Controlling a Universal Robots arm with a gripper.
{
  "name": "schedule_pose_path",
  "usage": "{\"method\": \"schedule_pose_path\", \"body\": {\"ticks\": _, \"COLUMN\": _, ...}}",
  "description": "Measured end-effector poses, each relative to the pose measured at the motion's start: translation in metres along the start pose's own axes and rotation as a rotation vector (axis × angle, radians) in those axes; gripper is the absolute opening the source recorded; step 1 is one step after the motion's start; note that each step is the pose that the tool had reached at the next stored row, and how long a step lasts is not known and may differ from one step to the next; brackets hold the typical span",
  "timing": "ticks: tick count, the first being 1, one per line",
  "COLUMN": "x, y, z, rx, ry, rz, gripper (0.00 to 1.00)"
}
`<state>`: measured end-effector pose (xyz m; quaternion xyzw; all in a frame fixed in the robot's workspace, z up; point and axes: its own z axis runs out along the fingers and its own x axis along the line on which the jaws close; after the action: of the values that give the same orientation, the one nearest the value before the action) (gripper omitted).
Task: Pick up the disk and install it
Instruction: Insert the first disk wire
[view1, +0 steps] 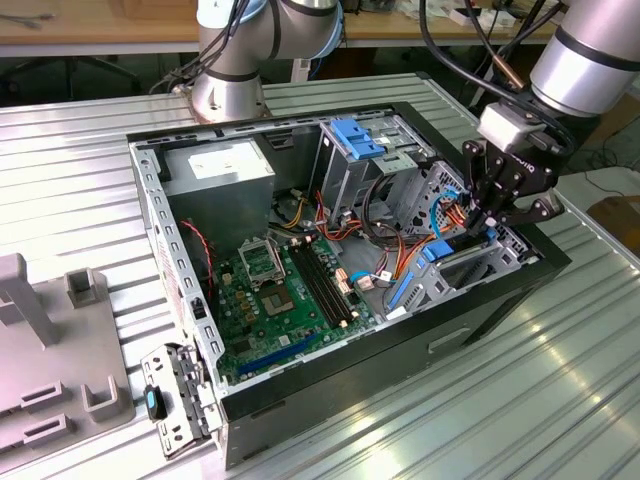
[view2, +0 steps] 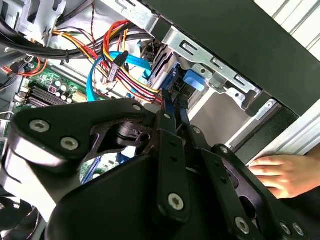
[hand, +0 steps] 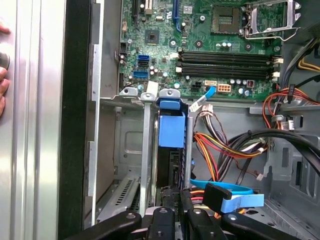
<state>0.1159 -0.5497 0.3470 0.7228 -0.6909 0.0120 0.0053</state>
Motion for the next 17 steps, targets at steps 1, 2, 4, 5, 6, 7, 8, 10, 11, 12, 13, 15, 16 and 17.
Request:
{"method": "schedule_pose_path", "body": {"ticks": 1, "x": -0.0001, "y": 0.0000, "z": 0.0001, "rx": -0.0002, "ry": -0.0001, "rz": 0.007, "gripper": 0.16}}
{"method": "schedule_pose_path", "body": {"ticks": 2, "x": -0.0002, "y": 0.0000, "z": 0.0001, "rx": -0.0003, "ry": -0.0001, "rz": 0.014, "gripper": 0.16}}
{"method": "schedule_pose_path", "body": {"ticks": 4, "x": -0.0010, "y": -0.0001, "z": -0.0001, "rx": -0.0007, "ry": 0.0001, "rz": 0.028, "gripper": 0.16}}
{"method": "schedule_pose_path", "body": {"ticks": 5, "x": -0.0010, "y": -0.0001, "z": 0.0000, "rx": -0.0007, "ry": 0.0001, "rz": 0.031, "gripper": 0.16}}
{"method": "schedule_pose_path", "body": {"ticks": 6, "x": -0.0010, "y": -0.0001, "z": 0.0000, "rx": -0.0008, "ry": 0.0002, "rz": 0.034, "gripper": 0.16}}
{"method": "schedule_pose_path", "body": {"ticks": 7, "x": -0.0011, "y": -0.0001, "z": 0.0000, "rx": -0.0008, "ry": 0.0001, "rz": 0.035, "gripper": 0.16}}
{"method": "schedule_pose_path", "body": {"ticks": 8, "x": -0.0011, "y": -0.0001, "z": 0.0000, "rx": -0.0008, "ry": 0.0002, "rz": 0.035, "gripper": 0.16}}
{"method": "schedule_pose_path", "body": {"ticks": 10, "x": -0.0011, "y": -0.0001, "z": 0.0013, "rx": -0.0009, "ry": 0.0005, "rz": 0.035, "gripper": 0.16}}
{"method": "schedule_pose_path", "body": {"ticks": 11, "x": -0.0011, "y": 0.0000, "z": 0.0020, "rx": -0.0009, "ry": 0.0006, "rz": 0.035, "gripper": 0.16}}
{"method": "schedule_pose_path", "body": {"ticks": 12, "x": -0.0011, "y": 0.0000, "z": 0.0025, "rx": -0.0009, "ry": 0.0006, "rz": 0.035, "gripper": 0.16}}
{"method": "schedule_pose_path", "body": {"ticks": 13, "x": -0.0011, "y": 0.0000, "z": 0.0030, "rx": -0.0009, "ry": 0.0002, "rz": 0.035, "gripper": 0.16}}
{"method": "schedule_pose_path", "body": {"ticks": 15, "x": -0.0012, "y": 0.0000, "z": 0.0031, "rx": -0.0008, "ry": 0.0002, "rz": 0.035, "gripper": 0.16}}
{"method": "schedule_pose_path", "body": {"ticks": 16, "x": -0.0011, "y": 0.0000, "z": 0.0029, "rx": -0.0009, "ry": 0.0001, "rz": 0.035, "gripper": 0.16}}
{"method": "schedule_pose_path", "body": {"ticks": 17, "x": -0.0011, "y": -0.0001, "z": 0.0019, "rx": -0.0008, "ry": -0.0007, "rz": 0.035, "gripper": 0.16}}
